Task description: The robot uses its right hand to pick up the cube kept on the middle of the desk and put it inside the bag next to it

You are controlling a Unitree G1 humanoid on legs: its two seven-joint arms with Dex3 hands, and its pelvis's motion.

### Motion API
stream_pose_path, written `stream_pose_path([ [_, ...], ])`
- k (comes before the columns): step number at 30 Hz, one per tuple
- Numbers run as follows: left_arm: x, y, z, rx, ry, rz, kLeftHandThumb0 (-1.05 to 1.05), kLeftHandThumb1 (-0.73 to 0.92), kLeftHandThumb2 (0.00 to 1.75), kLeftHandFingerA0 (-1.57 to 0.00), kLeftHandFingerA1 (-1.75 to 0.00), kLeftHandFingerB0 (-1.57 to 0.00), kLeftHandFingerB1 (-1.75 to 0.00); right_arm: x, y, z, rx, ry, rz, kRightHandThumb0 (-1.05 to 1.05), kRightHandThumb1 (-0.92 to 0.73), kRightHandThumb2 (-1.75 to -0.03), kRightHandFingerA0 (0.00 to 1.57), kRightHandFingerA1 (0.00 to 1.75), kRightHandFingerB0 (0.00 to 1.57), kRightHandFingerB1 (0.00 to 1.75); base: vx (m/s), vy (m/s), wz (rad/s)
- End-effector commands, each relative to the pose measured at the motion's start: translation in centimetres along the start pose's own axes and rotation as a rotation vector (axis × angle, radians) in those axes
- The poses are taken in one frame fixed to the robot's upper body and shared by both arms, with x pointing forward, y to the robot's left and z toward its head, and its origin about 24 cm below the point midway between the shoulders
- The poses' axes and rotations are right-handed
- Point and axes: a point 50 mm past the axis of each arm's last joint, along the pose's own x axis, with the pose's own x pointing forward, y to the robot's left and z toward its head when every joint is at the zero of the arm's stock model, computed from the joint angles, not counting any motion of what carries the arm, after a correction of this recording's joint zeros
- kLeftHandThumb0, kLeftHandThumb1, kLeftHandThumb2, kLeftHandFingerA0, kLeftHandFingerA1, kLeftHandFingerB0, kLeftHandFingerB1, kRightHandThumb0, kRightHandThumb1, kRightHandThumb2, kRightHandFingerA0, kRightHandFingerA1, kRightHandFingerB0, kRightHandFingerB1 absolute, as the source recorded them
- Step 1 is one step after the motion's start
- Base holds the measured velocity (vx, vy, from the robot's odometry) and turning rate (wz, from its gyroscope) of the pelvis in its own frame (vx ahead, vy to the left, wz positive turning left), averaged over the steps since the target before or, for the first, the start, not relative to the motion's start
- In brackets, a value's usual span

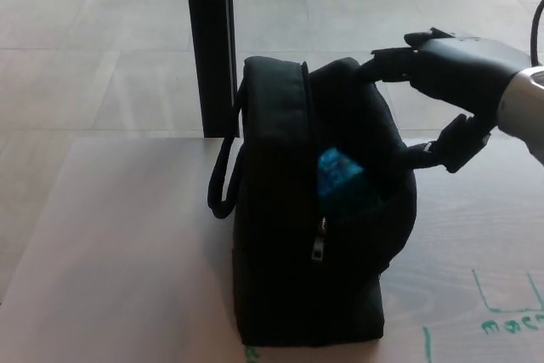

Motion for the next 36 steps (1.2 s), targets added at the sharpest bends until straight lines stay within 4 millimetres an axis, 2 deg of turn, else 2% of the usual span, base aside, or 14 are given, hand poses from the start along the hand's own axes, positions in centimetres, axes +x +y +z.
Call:
stream_pose_path([
  [1,0.2,-0.2,-0.1,0.001,0.017,-0.023,-0.66,0.76,0.62,-0.25,-0.55,-0.16,-0.4,0.3,-0.5,0.2,-0.087,0.099,0.018,-0.87,-0.51,-0.73,0.0,0.0,0.02,0.19,0.0,0.0,0.0],
  [3,0.1,-0.2,0.1,-0.004,0.002,-0.039,-0.66,0.77,0.61,-0.21,-0.55,-0.13,-0.4,0.7,-0.5,0.8,-0.094,0.097,0.016,-0.96,-0.56,-0.88,0.0,0.15,0.14,0.15,0.0,0.0,0.0],
  [5,0.1,-0.2,0.2,0.0,0.007,-0.029,-0.66,0.76,0.62,-0.23,-0.55,-0.14,-0.4,0.8,-0.5,1.2,-0.094,0.089,0.013,-0.98,-0.56,-0.85,0.0,0.12,0.06,0.2,0.0,0.0,0.0],
  [6,0.2,-0.2,0.3,0.013,0.009,-0.021,-0.67,0.77,0.63,-0.26,-0.55,-0.17,-0.41,0.8,-0.5,1.3,-0.09,0.086,0.009,-0.96,-0.56,-0.85,0.0,0.12,0.13,0.26,0.0,0.0,0.0],
  [7,0.3,-0.3,0.3,0.044,0.01,-0.01,-0.68,0.77,0.63,-0.28,-0.56,-0.18,-0.42,0.9,-0.4,1.5,-0.092,0.083,0.002,-0.82,-0.44,-0.71,0.0,0.0,0.1,0.29,0.0,0.0,0.0],
  [9,0.3,-0.3,0.4,0.048,0.012,-0.004,-0.68,0.77,0.63,-0.28,-0.56,-0.18,-0.42,1.0,-0.3,1.8,-0.091,0.077,-0.002,-0.81,-0.44,-0.71,0.0,0.0,0.06,0.3,0.0,0.0,0.0],
  [10,0.4,-0.3,0.3,0.044,0.011,-0.006,-0.69,0.77,0.62,-0.27,-0.56,-0.18,-0.42,1.0,-0.3,2.0,-0.094,0.075,0.0,-0.92,-0.52,-0.83,0.0,0.14,0.12,0.31,0.0,0.0,0.0],
  [16,0.3,-0.3,0.1,0.043,0.015,-0.015,-0.66,0.79,0.62,-0.27,-0.56,-0.17,-0.41,0.6,-1.2,2.0,-0.101,0.071,0.005,-0.88,-0.5,-0.77,0.0,0.0,0.06,0.26,0.0,0.0,0.0],
  [20,0.1,0.0,-0.2,-0.009,0.027,-0.005,-0.63,0.77,0.62,-0.23,-0.55,-0.16,-0.41,-1.0,-3.4,0.0,-0.037,0.064,-0.079,-0.89,-0.54,-0.88,0.0,0.16,0.15,0.46,0.0,0.0,0.0],
  [21,0.1,-0.1,-0.1,0.007,0.024,-0.007,-0.63,0.78,0.62,-0.23,-0.54,-0.16,-0.41,-1.7,-4.1,-0.8,-0.022,0.071,-0.114,-0.72,-0.64,-0.59,0.0,0.36,0.26,0.37,0.0,0.0,0.0],
  [27,-0.1,0.0,-0.4,0.003,0.03,-0.015,-0.63,0.79,0.63,-0.21,-0.53,-0.14,-0.4,-5.4,-6.0,-3.9,0.196,0.085,-0.244,-0.58,-0.62,-0.59,0.11,0.47,0.45,0.36,0.0,0.0,0.0],
  [28,-0.1,0.0,-0.5,0.001,0.032,-0.014,-0.63,0.78,0.62,-0.23,-0.54,-0.15,-0.4,-6.6,-6.1,-4.8,0.253,0.092,-0.286,-0.65,-0.51,-0.84,0.19,0.55,0.42,0.51,0.0,0.0,0.0],
  [29,-0.1,-0.1,-0.5,-0.002,0.034,-0.013,-0.63,0.78,0.62,-0.24,-0.54,-0.16,-0.4,-7.5,-5.9,-5.4,0.296,0.094,-0.316,-0.59,-0.63,-0.59,0.27,0.52,0.51,0.38,0.0,0.0,0.0],
  [36,-0.2,-0.2,-0.7,-0.029,0.035,-0.017,-0.63,0.75,0.61,-0.23,-0.54,-0.15,-0.4,-13.5,-1.1,-10.0,0.618,0.196,-0.44,-0.44,-0.61,-0.58,0.36,0.52,0.49,0.42,0.0,0.0,0.0],
])
